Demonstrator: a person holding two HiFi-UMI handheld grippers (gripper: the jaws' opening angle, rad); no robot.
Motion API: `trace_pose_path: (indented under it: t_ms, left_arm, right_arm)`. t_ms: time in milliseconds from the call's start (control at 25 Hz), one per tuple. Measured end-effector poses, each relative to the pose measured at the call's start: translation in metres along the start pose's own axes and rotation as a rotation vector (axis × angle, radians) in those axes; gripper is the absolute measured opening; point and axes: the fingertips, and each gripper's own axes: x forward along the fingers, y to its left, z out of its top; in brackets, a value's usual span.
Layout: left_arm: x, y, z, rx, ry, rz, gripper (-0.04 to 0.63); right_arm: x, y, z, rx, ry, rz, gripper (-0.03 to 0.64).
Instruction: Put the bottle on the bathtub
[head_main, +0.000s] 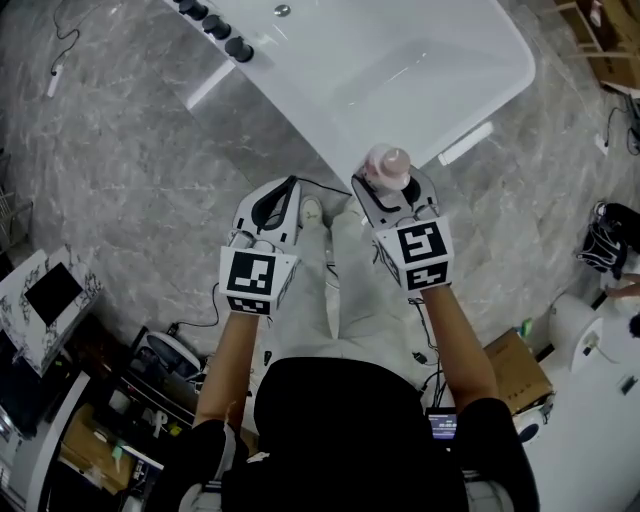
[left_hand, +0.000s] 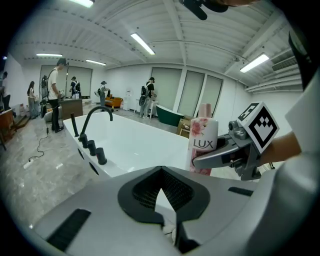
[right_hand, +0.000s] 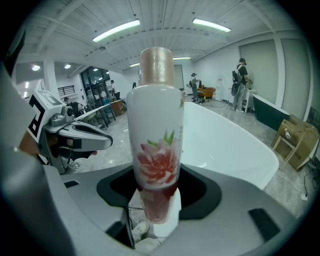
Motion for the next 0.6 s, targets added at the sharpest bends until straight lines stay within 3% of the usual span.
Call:
trace_pose_path:
  t_ms: [240,600]
  left_arm:
    - [0.010,0.006,-0.042,-0.040,0.057,0.016,0.012]
    - [0.018,0.004,-0.069,-0.042,0.080,0.007,0.012]
  right_arm:
    - [0.022,-0.001,-0.030,-0.001,0.033,0.014,0.245]
    - [0.054,-0.002,-0.069,0.017,0.065,0.013,0.245]
